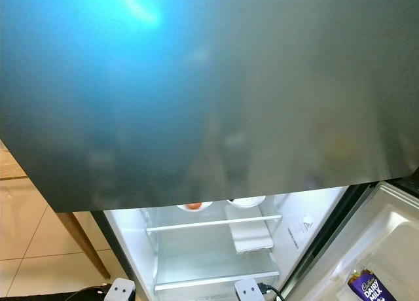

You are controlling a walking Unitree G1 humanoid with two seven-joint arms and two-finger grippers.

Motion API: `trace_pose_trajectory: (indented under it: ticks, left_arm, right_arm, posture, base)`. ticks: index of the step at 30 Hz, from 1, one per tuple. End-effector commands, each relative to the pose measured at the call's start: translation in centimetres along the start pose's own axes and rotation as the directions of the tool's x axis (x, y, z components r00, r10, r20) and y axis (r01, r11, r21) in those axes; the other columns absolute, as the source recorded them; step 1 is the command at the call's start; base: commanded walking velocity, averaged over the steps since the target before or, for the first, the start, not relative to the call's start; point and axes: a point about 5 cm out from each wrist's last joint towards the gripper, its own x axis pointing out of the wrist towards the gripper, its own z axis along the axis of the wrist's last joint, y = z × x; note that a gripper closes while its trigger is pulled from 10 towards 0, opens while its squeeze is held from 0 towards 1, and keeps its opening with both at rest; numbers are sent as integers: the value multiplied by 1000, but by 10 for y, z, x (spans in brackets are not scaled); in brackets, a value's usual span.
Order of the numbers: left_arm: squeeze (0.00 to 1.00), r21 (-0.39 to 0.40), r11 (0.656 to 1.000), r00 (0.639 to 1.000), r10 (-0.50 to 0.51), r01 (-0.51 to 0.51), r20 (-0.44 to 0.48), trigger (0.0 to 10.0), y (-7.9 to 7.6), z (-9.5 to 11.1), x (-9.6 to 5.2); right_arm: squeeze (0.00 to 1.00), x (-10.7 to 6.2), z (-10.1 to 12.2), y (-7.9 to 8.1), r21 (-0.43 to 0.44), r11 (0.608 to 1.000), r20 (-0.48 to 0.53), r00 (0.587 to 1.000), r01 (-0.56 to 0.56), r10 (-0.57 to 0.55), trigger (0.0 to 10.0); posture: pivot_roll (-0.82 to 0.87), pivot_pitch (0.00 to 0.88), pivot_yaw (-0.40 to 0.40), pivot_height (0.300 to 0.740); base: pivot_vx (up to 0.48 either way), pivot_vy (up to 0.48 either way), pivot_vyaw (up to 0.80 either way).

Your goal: Restocking fridge

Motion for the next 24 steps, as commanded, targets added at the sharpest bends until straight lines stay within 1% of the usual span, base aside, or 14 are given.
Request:
trace_pose_trajectory:
  ticks: [1, 7, 9, 11, 14, 15, 18, 19, 21, 23, 24]
  left_arm:
    - [0, -3, 1000, 1000, 1, -1, -3, 10000, -2, -1, 0]
    - [0, -2, 1000, 1000, 16, -16, 13, 10000, 0, 0, 0]
    - [0, 7, 999, 998, 49, -49, 33, 10000, 7, 4, -1]
    - [0, 7, 999, 998, 49, -49, 33, 10000, 7, 4, -1]
    - [0, -40, 993, 990, 114, -111, 85, 10000, 24, 18, -5]
    - [0, -68, 990, 987, 132, -126, 96, 10000, 29, 21, -6]
    - [0, -87, 987, 985, 142, -134, 101, 10000, 31, 23, -7]
    - [0, -90, 986, 985, 147, -138, 92, 10000, 31, 20, -7]
    - [0, -113, 985, 986, 142, -132, 90, 10000, 30, 16, -7]
    - [0, -123, 983, 986, 145, -134, 82, 10000, 28, 13, -7]
    - [0, -123, 983, 986, 145, -134, 82, 10000, 28, 13, -7]
  right_arm:
    - [0, 0, -2, 1, 15, 1000, -11, 1000, 0, 0, 10000]
    - [0, -1, -4, -2, 21, 1000, -8, 1000, 20, -19, 10000]
    - [0, -3, -6, -10, 32, 999, -10, 999, 42, -42, 10000]
    - [0, -3, -6, -10, 32, 999, -10, 999, 42, -42, 10000]
    - [0, -6, -8, -20, 28, 998, -11, 998, 64, -64, 10000]
    - [0, -7, -8, -22, 28, 997, -11, 998, 69, -69, 10000]
    - [0, -7, -8, -23, 30, 997, -11, 997, 73, -73, 10000]
    - [0, -9, -12, -26, 50, 995, -14, 996, 88, -87, 10000]
    - [0, -11, -15, -31, 57, 994, -17, 995, 95, -94, 10000]
    - [0, -14, -16, -41, 62, 990, -21, 991, 130, -129, 10000]
    - [0, -14, -16, -41, 62, 990, -21, 991, 130, -129, 10000]
  posture:
    - [-17, 0, 8, 740]
    - [-25, 0, 12, 740]
    - [-27, 0, 25, 740]
    - [-27, 0, 25, 740]
    - [-32, 0, 22, 740]
    - [-36, 0, 19, 740]
    - [-37, 0, 18, 740]
    - [-29, 0, 11, 740]
    - [-31, 0, 16, 740]
    - [-27, 0, 9, 740]
    - [-27, 0, 9, 740]
  base:
    - [0, 0, 0]
    - [0, 0, 0]
    - [0, 0, 0]
    - [0, 0, 0]
    - [0, 0, 0]
    - [0, 0, 0]
    - [0, 0, 0]
    - [0, 0, 0]
    - [0, 0, 0]
    - [0, 0, 0]
    - [0, 0, 0]
